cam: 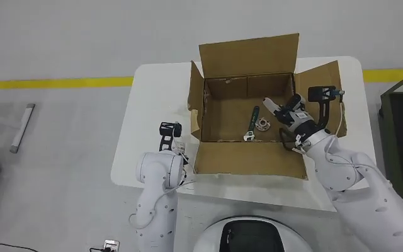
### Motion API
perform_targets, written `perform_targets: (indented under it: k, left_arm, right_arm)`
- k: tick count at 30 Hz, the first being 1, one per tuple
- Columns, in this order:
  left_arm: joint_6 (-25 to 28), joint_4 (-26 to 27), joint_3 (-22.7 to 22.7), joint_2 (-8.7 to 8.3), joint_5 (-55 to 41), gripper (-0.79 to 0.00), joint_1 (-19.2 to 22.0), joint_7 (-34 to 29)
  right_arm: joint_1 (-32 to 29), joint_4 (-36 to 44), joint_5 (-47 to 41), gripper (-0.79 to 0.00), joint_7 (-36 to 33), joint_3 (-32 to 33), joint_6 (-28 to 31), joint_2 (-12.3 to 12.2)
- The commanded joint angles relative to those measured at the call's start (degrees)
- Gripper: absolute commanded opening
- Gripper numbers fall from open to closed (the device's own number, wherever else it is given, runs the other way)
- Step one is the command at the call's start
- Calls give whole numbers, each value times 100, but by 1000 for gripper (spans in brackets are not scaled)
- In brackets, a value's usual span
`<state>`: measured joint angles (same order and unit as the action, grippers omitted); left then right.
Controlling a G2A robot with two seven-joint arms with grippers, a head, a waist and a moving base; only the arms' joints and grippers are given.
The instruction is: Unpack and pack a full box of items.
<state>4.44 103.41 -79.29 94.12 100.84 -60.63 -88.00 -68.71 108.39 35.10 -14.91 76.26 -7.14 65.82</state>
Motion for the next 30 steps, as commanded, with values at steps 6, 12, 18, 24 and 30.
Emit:
perform_targets:
  k: [6, 12, 18, 24, 30]
  left_arm:
    - [-100, -148, 33, 68, -19, 0, 148, 0]
    - [-192, -346, -71, 126, 85, 0, 367, 0]
    - [-126, -342, -182, 179, 298, 0, 542, 0]
    - [-170, -320, -334, 236, 337, 0, 689, 0]
    - [-74, -326, -362, 238, 425, 0, 743, 0]
  right_arm:
    - [49, -78, 28, 0, -72, 10, 30, 21]
    - [146, -193, -28, 0, -239, -23, -31, 48]
    - [310, -319, -18, 0, -318, -146, -156, 90]
    - [757, -591, -167, 0, -445, -521, -833, 206]
    - [1314, -1035, -15, 0, -475, -1270, -1389, 383]
